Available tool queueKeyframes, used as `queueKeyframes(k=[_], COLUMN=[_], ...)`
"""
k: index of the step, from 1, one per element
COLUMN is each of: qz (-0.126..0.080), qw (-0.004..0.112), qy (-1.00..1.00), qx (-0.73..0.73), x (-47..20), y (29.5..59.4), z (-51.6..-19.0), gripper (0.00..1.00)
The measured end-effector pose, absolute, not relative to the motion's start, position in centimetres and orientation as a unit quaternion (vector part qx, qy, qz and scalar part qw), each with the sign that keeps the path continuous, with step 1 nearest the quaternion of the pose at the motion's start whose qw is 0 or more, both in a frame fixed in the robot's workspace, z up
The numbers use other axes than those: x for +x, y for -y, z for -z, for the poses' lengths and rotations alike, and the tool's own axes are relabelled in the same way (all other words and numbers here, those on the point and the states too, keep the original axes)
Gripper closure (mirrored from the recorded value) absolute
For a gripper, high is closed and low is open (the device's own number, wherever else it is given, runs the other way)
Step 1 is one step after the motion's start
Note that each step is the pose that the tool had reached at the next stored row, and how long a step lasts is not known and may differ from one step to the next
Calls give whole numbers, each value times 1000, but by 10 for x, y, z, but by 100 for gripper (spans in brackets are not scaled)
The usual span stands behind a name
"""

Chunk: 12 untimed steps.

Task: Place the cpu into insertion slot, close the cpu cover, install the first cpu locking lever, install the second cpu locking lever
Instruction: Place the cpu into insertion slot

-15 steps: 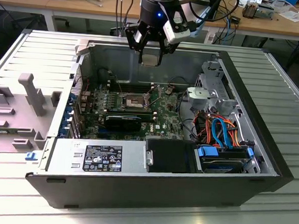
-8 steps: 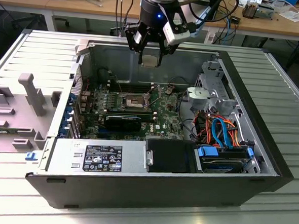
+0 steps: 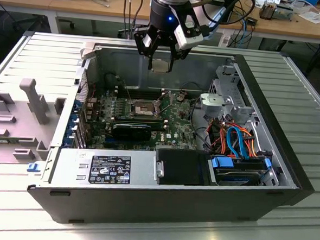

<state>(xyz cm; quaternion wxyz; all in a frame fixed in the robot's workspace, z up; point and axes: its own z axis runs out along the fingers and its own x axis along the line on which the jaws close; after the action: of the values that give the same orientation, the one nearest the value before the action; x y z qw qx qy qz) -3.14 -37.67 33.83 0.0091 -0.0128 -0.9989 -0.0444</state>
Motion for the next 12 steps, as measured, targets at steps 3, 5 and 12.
queueKeyframes(k=[3, 5, 12], qz=[44, 44, 44], qw=[9, 9, 9], qy=[999, 999, 999], qx=[-13, -13, -13], x=[-31, -31, -31], y=[377, 377, 377], z=[-338, -337, -336], gripper=[46, 46, 46])
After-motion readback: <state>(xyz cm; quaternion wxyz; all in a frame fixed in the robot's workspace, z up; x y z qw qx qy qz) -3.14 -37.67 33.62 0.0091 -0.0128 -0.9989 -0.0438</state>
